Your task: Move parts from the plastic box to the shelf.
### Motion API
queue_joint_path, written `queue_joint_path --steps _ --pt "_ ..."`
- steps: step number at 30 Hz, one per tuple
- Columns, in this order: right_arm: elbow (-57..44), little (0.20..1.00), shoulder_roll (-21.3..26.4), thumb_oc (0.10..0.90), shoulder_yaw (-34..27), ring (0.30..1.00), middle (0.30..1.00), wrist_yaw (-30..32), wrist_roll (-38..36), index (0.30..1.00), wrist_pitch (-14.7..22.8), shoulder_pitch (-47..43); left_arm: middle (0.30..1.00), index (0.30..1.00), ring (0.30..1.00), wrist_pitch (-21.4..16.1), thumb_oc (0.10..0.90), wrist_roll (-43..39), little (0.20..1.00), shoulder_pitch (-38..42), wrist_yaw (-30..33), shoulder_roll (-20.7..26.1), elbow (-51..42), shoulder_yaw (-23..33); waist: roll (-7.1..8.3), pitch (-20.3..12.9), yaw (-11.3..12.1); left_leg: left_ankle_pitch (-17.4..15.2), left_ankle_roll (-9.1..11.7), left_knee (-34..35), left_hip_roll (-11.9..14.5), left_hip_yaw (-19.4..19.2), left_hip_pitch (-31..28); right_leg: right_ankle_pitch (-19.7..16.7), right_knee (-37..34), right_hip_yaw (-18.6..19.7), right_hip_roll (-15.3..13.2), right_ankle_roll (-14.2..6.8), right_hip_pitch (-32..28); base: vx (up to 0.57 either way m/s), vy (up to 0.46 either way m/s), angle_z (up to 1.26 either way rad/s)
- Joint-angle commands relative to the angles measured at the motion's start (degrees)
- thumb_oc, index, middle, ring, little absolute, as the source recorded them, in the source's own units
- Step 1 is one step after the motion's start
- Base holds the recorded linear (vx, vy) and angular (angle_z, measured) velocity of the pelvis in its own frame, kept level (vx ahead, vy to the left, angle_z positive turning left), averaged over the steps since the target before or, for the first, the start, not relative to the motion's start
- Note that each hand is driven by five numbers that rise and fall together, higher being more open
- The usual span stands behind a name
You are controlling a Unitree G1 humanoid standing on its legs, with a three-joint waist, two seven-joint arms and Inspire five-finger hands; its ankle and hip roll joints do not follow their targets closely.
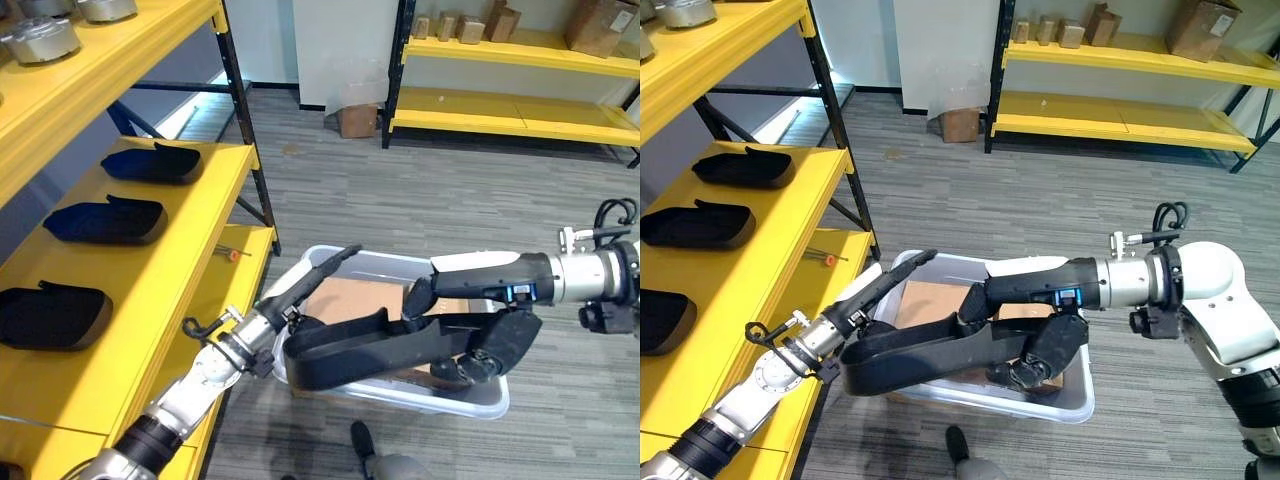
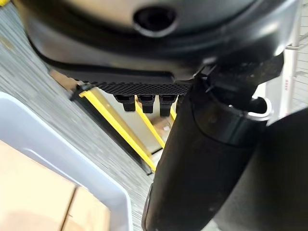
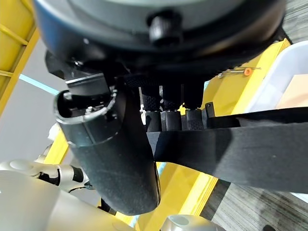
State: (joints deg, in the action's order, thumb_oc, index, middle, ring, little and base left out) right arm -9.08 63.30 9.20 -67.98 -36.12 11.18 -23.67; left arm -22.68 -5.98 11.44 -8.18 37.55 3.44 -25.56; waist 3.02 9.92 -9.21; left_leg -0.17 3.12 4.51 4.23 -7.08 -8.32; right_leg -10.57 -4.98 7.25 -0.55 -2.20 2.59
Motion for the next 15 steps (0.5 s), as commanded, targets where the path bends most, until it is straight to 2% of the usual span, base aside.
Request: queue_joint_path --steps 1,4,5,6,9,10,11,15 --pt "0.7 0.3 -3.2 0.4 2.0 0.3 0.3 1.8 -7.6 0.3 2.2 -9.4 0.3 0.3 0.3 -11.7 0.4 -12.0 0.3 8.5 -4.2 -1.7 -8.5 -3.1 1.27 -6.5 0.2 -1.9 1.1 0.5 4.8 2.7 1.9 8.7 0.0 -0.4 -2.2 -4.1 -6.2 0.0 0.027 -0.03" --pt "2.2 0.3 -3.9 0.4 4.1 0.3 0.3 4.2 -7.8 0.3 1.4 -12.2 0.3 0.3 0.3 -11.3 0.4 -10.9 0.3 10.3 -2.2 -2.4 -10.5 -4.8 1.29 -6.7 0.2 -1.5 1.1 0.5 4.7 2.7 2.1 8.2 0.0 -0.4 -2.3 -4.1 -6.0 0.0 0.007 -0.01" --pt "3.4 0.3 -4.2 0.4 4.2 0.3 0.3 4.1 -7.7 0.3 1.8 -12.4 0.435 0.435 0.435 -10.3 0.496 -11.1 0.435 10.5 -2.0 -2.4 -11.2 -4.8 1.28 -6.8 0.3 -1.5 1.0 0.5 4.6 2.7 2.2 8.2 0.0 -0.4 -2.4 -4.1 -6.0 0.0 0.0 0.0" --pt "4.1 0.3 -4.3 0.4 3.7 0.3 0.3 3.9 -7.6 0.3 1.7 -12.5 0.495 0.495 0.495 -9.7 0.539 -11.1 0.495 10.4 -1.7 -2.4 -11.3 -4.6 1.26 -6.9 0.3 -1.5 1.0 0.5 4.5 2.9 2.1 8.2 0.0 -0.6 -2.5 -4.2 -6.1 0.0 0.0 0.0" --pt "4.7 0.3 -4.1 0.4 2.8 0.3 0.3 3.7 -7.2 0.3 1.5 -11.9 0.456 0.456 0.456 -8.4 0.512 -11.0 0.456 10.1 -1.9 -2.2 -11.1 -4.0 1.3 -7.0 0.3 -1.6 1.0 0.5 4.4 2.9 2.1 8.2 0.0 -0.6 -2.6 -4.3 -6.1 0.01 0.006 0.03" --pt "5.0 0.3 -3.3 0.4 1.9 0.3 0.3 3.9 -7.5 0.3 1.6 -11.0 0.624 0.624 0.624 -8.4 0.631 -10.6 0.624 9.5 -1.5 -1.1 -10.0 -3.4 1.35 -7.1 0.3 -1.7 0.9 0.5 4.3 2.8 2.0 8.1 0.0 -0.5 -2.6 -4.3 -6.0 0.0 0.0 0.0" --pt "5.1 0.3 -2.9 0.4 1.6 0.3 0.3 4.1 -7.6 0.3 1.7 -10.5 1.0 1.0 1.0 -8.2 0.9 -11.2 1.0 9.2 -1.4 -0.7 -9.7 -2.9 1.36 -7.1 0.3 -1.8 0.8 0.5 4.2 2.7 2.0 8.1 0.0 -0.4 -2.6 -4.3 -6.0 0.0 0.0 0.0" --pt "6.9 0.3 -2.4 0.4 0.1 0.3 0.3 3.9 -6.9 0.3 2.8 -8.9 1.0 1.0 1.0 -7.8 0.9 -11.1 1.0 7.9 -0.9 0.0 -9.5 -1.3 1.39 -7.0 0.5 -1.9 0.7 0.5 4.1 2.8 2.0 8.1 0.0 -0.3 -2.6 -4.3 -6.0 0.0 0.0 0.0"
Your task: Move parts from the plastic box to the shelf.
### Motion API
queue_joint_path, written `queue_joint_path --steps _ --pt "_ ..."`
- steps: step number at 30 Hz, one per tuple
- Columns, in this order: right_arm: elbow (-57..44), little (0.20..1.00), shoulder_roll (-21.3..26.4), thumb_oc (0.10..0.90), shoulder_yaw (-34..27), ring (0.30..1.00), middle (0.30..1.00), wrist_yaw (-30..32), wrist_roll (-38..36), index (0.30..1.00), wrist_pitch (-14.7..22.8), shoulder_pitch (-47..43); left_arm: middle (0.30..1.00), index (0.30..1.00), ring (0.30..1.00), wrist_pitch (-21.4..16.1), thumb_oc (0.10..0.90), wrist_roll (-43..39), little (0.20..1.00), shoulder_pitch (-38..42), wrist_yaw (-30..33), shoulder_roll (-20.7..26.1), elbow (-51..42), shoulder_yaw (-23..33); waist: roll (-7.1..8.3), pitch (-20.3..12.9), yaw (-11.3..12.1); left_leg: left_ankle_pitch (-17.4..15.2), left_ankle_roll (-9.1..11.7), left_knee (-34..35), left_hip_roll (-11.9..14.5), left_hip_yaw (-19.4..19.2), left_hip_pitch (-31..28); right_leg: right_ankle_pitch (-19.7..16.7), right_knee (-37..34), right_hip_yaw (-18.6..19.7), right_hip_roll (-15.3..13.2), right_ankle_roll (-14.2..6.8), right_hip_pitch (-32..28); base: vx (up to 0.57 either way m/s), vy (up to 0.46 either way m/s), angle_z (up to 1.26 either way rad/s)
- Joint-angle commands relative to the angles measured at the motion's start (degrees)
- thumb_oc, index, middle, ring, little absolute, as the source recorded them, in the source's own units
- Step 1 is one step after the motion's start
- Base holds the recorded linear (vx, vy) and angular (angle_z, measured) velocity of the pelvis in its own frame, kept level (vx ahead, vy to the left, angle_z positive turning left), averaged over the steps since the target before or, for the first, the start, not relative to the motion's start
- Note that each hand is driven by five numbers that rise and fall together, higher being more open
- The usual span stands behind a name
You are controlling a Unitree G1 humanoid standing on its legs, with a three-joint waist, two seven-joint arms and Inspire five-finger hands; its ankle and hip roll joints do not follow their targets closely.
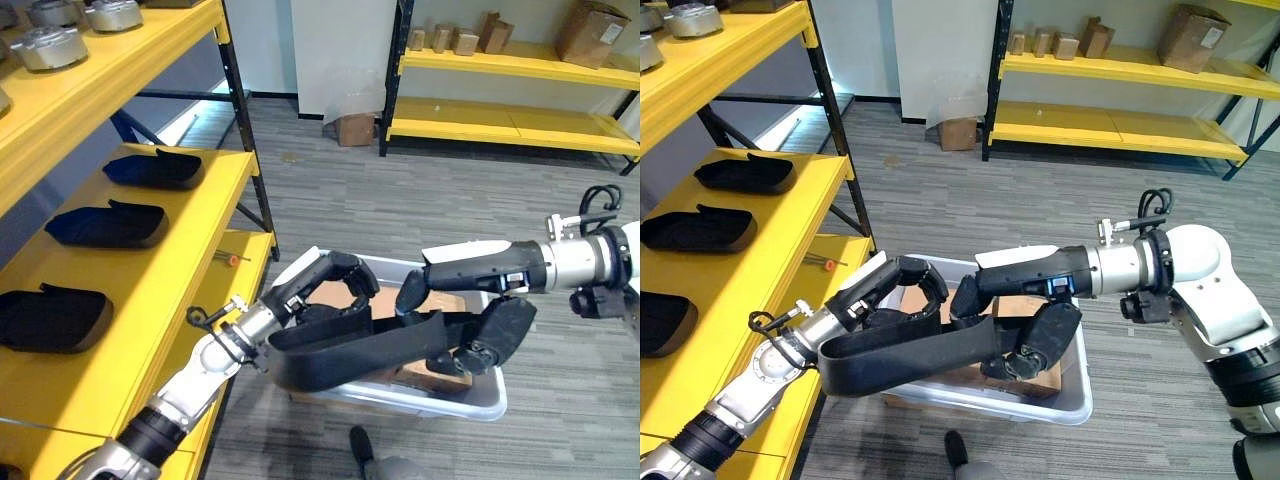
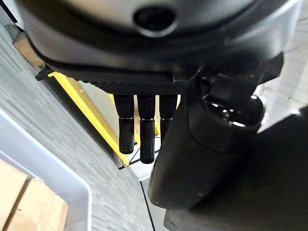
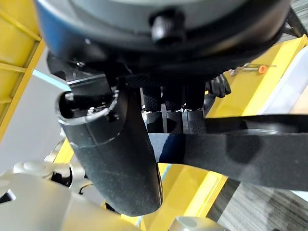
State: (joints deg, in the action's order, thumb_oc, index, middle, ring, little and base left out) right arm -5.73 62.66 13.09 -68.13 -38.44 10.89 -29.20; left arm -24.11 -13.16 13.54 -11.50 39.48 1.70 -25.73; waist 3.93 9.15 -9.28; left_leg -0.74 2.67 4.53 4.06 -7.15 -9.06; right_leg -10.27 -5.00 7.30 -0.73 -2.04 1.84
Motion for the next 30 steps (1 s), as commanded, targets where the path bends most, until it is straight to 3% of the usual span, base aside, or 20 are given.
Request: queue_joint_path --steps 1,11,18,19,30 --pt "4.0 0.3 -1.2 0.4 -4.5 0.3 0.3 4.3 -4.5 0.3 3.5 -2.4 1.0 1.0 1.0 -6.3 0.9 -3.4 1.0 4.8 2.7 -1.4 -7.5 0.1 0.52 -6.2 0.7 -1.3 1.2 0.5 4.2 3.0 2.7 7.8 0.0 -0.3 -2.4 -4.5 -5.3 0.0 0.0 0.0" --pt "4.1 0.3 1.3 0.4 -11.8 0.3 0.3 6.8 -4.8 0.3 3.9 5.0 1.0 1.0 1.0 -8.2 0.9 -1.3 1.0 -0.4 2.6 2.3 -2.8 8.0 0.65 -6.0 1.0 -1.3 1.0 0.5 4.0 3.4 2.8 7.7 0.0 -0.1 -2.4 -4.4 -5.1 0.0 0.0 0.0" --pt "5.3 0.3 1.4 0.4 -13.8 0.3 0.3 7.3 -5.2 0.3 3.5 6.9 1.0 1.0 1.0 -10.3 0.9 -0.1 1.0 -1.7 2.3 3.1 -1.1 10.1 0.61 -6.0 1.1 -1.3 1.1 0.5 4.1 3.3 2.7 7.7 0.0 -0.1 -2.4 -4.5 -5.2 0.0 0.0 0.0" --pt "7.2 0.3 1.5 0.4 -14.9 0.3 0.3 6.8 -5.9 0.3 3.3 8.0 1.0 1.0 1.0 -11.6 0.9 0.5 1.0 -2.0 2.0 3.9 -0.4 11.2 0.57 -6.0 1.1 -1.2 1.2 0.5 4.1 3.3 2.7 7.7 0.0 -0.2 -2.5 -4.5 -5.1 0.0 0.0 0.0" --pt "14.8 0.3 2.2 0.4 -18.0 0.3 0.3 5.9 -7.8 0.3 2.5 10.7 1.0 1.0 1.0 -12.6 0.9 -1.1 1.0 -3.0 -0.4 7.7 0.7 15.1 0.51 -5.7 1.7 -1.2 1.3 0.5 4.0 3.4 2.7 7.8 0.0 -0.6 -2.7 -4.6 -5.1 0.0 0.0 0.0"
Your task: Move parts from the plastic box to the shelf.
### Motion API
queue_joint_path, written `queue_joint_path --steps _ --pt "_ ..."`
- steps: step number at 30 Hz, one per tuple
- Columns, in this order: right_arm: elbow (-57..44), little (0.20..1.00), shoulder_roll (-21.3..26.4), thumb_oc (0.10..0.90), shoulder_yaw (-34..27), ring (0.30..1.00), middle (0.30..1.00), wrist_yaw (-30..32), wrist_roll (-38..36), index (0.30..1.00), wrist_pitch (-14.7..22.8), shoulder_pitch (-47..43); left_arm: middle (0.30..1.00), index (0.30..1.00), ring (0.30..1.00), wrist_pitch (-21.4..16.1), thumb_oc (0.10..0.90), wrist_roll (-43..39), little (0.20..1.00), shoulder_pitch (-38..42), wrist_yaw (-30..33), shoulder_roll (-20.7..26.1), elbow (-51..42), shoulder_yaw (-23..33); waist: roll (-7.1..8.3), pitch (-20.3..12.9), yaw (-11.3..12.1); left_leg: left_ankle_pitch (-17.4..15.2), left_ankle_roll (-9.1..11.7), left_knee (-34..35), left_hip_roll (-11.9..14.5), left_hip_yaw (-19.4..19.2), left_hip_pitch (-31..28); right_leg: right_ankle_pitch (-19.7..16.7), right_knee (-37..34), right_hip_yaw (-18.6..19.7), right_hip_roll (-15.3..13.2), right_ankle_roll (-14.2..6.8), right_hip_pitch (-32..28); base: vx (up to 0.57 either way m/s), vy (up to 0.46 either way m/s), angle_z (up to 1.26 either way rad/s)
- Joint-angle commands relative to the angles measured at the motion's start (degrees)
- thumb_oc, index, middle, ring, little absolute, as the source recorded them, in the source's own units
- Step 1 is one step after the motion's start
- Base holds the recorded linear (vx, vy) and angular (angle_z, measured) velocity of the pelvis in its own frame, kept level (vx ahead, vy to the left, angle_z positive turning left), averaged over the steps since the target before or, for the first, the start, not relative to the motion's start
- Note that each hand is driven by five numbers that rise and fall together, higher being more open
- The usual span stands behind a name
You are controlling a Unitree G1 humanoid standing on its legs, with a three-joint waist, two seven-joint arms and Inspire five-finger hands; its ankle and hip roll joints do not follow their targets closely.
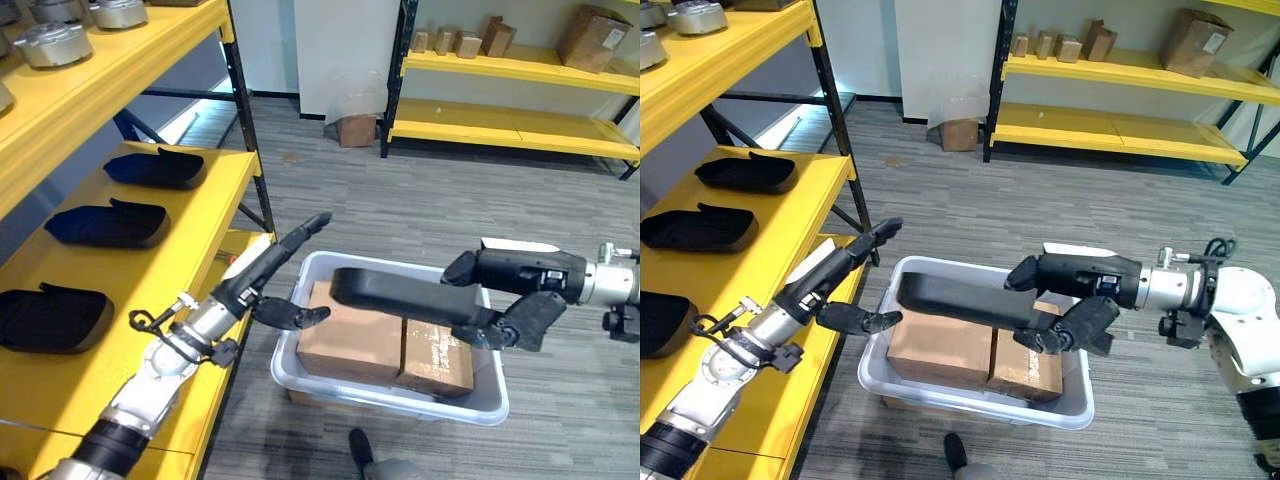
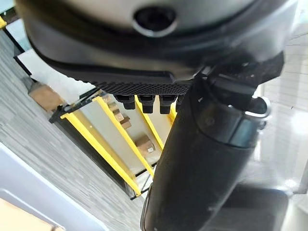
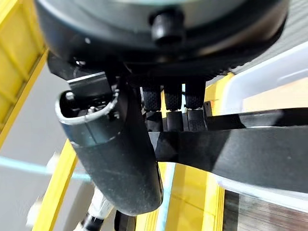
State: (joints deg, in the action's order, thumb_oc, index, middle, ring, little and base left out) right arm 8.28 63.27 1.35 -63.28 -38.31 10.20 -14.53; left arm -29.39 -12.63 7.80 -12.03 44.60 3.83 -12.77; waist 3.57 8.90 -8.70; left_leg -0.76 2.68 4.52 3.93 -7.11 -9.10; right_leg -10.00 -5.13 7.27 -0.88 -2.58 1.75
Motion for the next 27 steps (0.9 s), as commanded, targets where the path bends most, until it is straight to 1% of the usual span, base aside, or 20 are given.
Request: queue_joint_path --steps 1,6,7,9,13,15,16,24,27 --pt "1.8 0.3 1.9 0.4 -6.6 0.3 0.3 1.1 -8.6 0.3 3.0 -3.5 1.0 1.0 1.0 -7.9 0.9 -2.7 1.0 2.6 -1.7 3.3 -1.9 2.6 0.87 -5.2 1.3 -1.1 1.2 0.5 4.2 3.5 2.8 7.6 0.1 -0.7 -2.6 -4.0 -5.1 0.0 0.0 0.0" --pt "5.8 0.3 2.7 0.4 -5.9 0.3 0.3 0.4 -9.0 0.3 2.9 -4.4 1.0 1.0 1.0 -8.0 0.9 -4.2 1.0 2.5 -3.7 4.2 -3.5 2.5 0.91 -5.1 1.9 -1.2 1.2 0.5 4.0 3.9 2.7 7.6 0.1 -1.1 -2.7 -3.9 -5.2 0.0 0.0 0.0" --pt "7.3 0.3 3.1 0.4 -5.4 0.3 0.3 0.1 -9.4 0.3 2.9 -4.9 1.0 1.0 1.0 -7.4 0.9 -6.7 1.0 2.2 -5.1 4.4 -4.6 3.0 0.92 -5.1 2.3 -1.1 1.2 0.5 3.9 4.2 2.8 7.6 0.1 -1.3 -2.8 -3.9 -5.3 0.01 0.011 0.05" --pt "7.7 0.3 3.2 0.4 -5.4 0.3 0.3 -0.2 -9.6 0.3 3.0 -4.9 1.0 1.0 1.0 -7.4 0.9 -8.4 1.0 2.0 -6.1 4.6 -5.5 3.4 0.92 -5.0 2.5 -1.2 1.2 0.5 3.8 4.4 2.7 7.6 0.1 -1.5 -2.8 -3.9 -5.4 0.01 0.009 0.08" --pt "7.2 0.3 3.2 0.4 -5.4 0.3 0.3 -0.7 -9.6 0.3 2.7 -5.0 1.0 1.0 1.0 -7.7 0.9 -9.2 1.0 1.9 -7.0 4.5 -6.5 3.8 0.93 -4.8 2.7 -1.2 1.2 0.5 3.8 4.5 2.7 7.6 0.1 -1.6 -2.9 -3.8 -5.5 0.0 0.009 0.05" --pt "6.7 0.3 3.1 0.4 -4.6 0.3 0.3 -1.5 -9.6 0.3 2.9 -5.5 1.0 1.0 1.0 -7.4 0.9 -10.5 1.0 2.4 -8.1 4.3 -7.5 3.3 1.02 -4.8 2.8 -1.1 1.1 0.5 3.7 4.8 2.8 7.6 0.1 -1.8 -3.0 -3.8 -5.5 0.0 0.003 0.06" --pt "6.6 0.3 3.0 0.4 -3.2 0.3 0.3 -1.7 -9.3 0.3 3.2 -6.7 1.0 1.0 1.0 -7.1 0.9 -10.7 1.0 3.4 -8.7 3.8 -8.0 1.9 1.16 -4.9 2.9 -1.2 1.1 0.5 3.5 5.0 2.8 7.5 0.1 -2.0 -3.0 -3.8 -5.5 0.0 -0.006 0.07" --pt "6.0 0.3 2.9 0.4 0.2 0.3 0.3 -4.1 -8.9 0.3 3.0 -10.9 1.0 1.0 1.0 -7.5 0.9 -10.5 1.0 4.5 -8.6 2.5 -8.0 -0.3 1.34 -5.0 3.2 -1.2 1.0 0.5 3.5 5.2 2.9 7.5 0.1 -2.2 -3.0 -3.7 -5.5 0.0 -0.001 0.01" --pt "3.9 0.3 1.7 0.4 2.3 0.3 0.3 -6.0 -7.7 0.3 3.4 -12.0 1.0 1.0 1.0 -7.5 0.9 -9.5 1.0 5.3 -7.2 1.8 -7.9 -1.6 1.4 -5.1 3.1 -1.2 1.0 0.5 3.5 5.1 2.8 7.5 0.1 -2.1 -3.0 -3.7 -5.6 0.0 0.0 0.0"
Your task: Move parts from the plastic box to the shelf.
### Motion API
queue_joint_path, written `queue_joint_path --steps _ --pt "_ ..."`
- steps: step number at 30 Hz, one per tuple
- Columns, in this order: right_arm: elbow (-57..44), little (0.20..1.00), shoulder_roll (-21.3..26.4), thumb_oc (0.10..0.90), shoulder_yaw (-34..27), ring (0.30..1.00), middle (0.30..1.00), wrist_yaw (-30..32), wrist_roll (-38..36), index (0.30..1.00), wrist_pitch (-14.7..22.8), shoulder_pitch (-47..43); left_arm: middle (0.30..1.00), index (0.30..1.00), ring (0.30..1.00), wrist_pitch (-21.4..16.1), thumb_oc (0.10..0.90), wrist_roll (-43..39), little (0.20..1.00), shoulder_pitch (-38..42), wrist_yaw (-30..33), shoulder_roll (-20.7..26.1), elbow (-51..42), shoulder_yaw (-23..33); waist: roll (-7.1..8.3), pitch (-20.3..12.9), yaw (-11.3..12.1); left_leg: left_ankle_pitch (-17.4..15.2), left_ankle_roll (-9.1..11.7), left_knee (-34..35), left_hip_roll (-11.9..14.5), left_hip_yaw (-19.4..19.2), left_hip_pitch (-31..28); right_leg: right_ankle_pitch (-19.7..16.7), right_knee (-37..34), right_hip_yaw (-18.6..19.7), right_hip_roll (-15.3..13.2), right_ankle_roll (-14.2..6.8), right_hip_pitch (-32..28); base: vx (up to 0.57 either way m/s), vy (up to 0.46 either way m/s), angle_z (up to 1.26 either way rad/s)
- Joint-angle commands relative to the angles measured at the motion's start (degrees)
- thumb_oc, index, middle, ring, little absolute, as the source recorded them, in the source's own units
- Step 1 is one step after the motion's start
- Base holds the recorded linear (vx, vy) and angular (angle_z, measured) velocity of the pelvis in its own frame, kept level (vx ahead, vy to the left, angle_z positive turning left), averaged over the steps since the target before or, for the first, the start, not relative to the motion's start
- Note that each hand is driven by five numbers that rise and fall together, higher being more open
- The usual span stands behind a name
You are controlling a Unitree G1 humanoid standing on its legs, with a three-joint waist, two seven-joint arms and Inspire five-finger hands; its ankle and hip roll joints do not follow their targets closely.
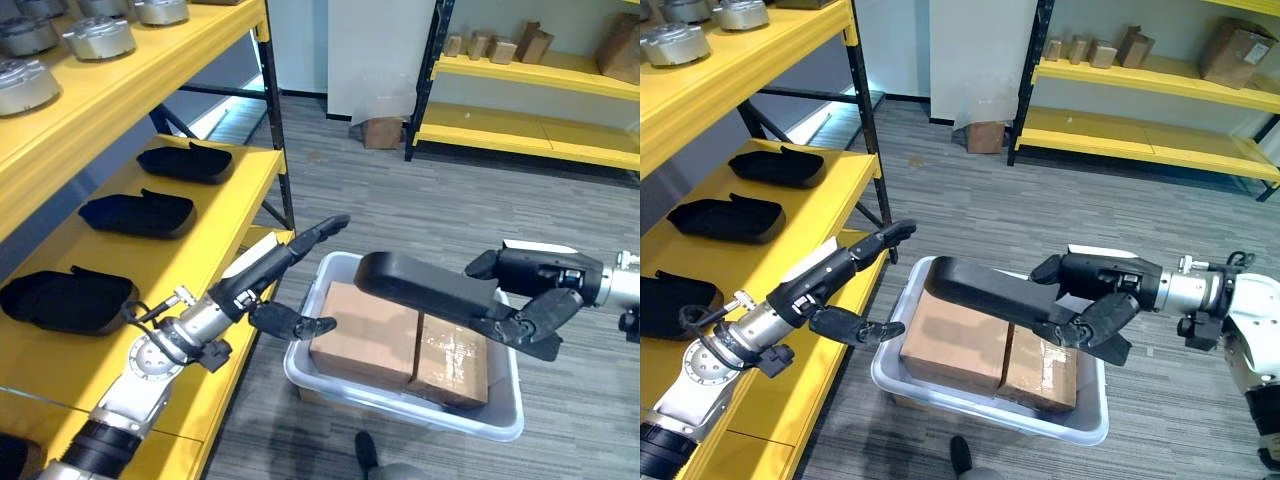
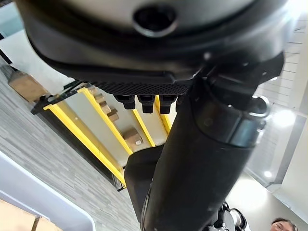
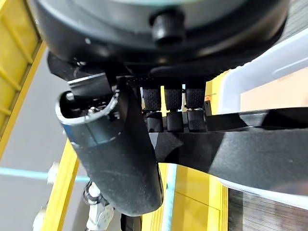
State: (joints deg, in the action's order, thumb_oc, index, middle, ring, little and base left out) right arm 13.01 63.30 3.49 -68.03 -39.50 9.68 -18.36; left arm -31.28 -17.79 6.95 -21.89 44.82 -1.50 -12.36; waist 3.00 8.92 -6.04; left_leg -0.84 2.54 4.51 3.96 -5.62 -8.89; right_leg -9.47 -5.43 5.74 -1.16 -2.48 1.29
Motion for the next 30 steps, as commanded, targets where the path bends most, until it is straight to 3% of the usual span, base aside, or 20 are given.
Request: queue_joint_path --steps 1,11,18,30 --pt "-1.2 0.3 1.5 0.4 0.9 0.3 0.3 -1.4 -6.1 0.3 4.0 -8.7 1.0 1.0 1.0 -5.4 0.9 -4.1 1.0 6.6 3.0 1.4 -2.5 -2.3 1.98 -5.1 0.4 -1.1 1.1 0.5 3.5 3.6 2.6 7.0 0.4 -0.5 -2.7 -3.8 -5.2 0.0 0.0 0.0" --pt "-7.5 0.3 -1.2 0.4 5.8 0.3 0.3 -2.4 -3.5 0.3 1.8 -12.0 1.0 1.0 1.0 -4.9 0.9 -3.4 1.0 8.4 3.4 -0.3 -1.6 -5.0 2.01 -5.1 0.2 -0.9 1.2 0.5 3.7 3.3 2.5 6.9 0.4 -0.4 -2.7 -3.8 -5.2 0.0 0.0 0.0" --pt "-12.0 0.3 -4.7 0.4 10.1 0.3 0.3 -0.7 -1.4 0.3 -2.9 -16.4 1.0 1.0 1.0 -4.7 0.9 -1.9 1.0 10.0 4.3 -2.2 -0.9 -7.3 1.9 -5.2 0.4 -0.9 1.3 0.5 3.8 3.1 2.4 7.0 0.4 -0.7 -2.7 -3.8 -5.2 0.0 0.0 0.0" --pt "-13.4 0.3 -6.8 0.4 11.9 0.3 0.3 1.1 -0.4 0.3 -4.4 -17.6 1.0 1.0 1.0 -3.9 0.9 -1.1 1.0 11.0 5.5 -3.3 -1.0 -9.5 1.94 -5.0 0.6 -0.9 1.2 0.5 3.9 3.0 2.4 7.2 0.4 -1.1 -2.8 -3.8 -5.4 0.0 0.0 0.0"
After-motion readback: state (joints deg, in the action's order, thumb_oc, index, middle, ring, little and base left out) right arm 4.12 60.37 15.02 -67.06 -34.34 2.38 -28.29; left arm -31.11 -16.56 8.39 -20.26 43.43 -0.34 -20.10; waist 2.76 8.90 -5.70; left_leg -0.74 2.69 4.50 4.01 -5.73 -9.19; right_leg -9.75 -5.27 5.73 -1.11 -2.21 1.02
